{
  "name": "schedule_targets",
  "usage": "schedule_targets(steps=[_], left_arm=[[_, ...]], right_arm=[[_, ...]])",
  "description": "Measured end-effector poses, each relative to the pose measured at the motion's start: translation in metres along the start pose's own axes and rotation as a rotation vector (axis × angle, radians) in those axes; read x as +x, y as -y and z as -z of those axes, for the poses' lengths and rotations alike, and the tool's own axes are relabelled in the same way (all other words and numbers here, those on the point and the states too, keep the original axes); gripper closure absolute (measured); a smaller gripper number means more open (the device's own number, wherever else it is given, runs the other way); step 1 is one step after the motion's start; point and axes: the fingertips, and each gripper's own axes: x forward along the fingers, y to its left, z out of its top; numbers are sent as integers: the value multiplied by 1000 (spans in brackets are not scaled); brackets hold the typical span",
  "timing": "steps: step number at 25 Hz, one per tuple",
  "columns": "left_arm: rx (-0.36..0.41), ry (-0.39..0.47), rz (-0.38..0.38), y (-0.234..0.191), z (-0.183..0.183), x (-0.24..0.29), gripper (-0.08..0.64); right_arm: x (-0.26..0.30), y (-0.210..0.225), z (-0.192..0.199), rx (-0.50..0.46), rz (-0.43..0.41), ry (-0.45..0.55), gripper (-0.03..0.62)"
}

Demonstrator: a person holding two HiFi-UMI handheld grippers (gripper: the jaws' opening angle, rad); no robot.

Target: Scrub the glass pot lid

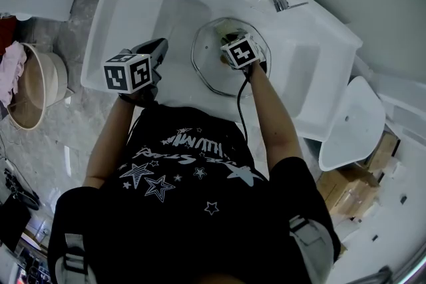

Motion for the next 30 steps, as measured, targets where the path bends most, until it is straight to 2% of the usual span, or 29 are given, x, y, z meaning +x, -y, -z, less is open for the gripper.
schedule_targets(steps=[16, 23, 30], left_arm=[[8, -2, -2, 11, 6, -4, 548], [9, 15, -15, 18, 14, -14, 548], [6, 36, -25, 27, 22, -25, 548]], right_arm=[[-13, -74, -4, -332, -268, 64, 518], [-25, -107, 12, -537, -314, 47, 520], [-49, -125, 35, -600, -362, 52, 520]])
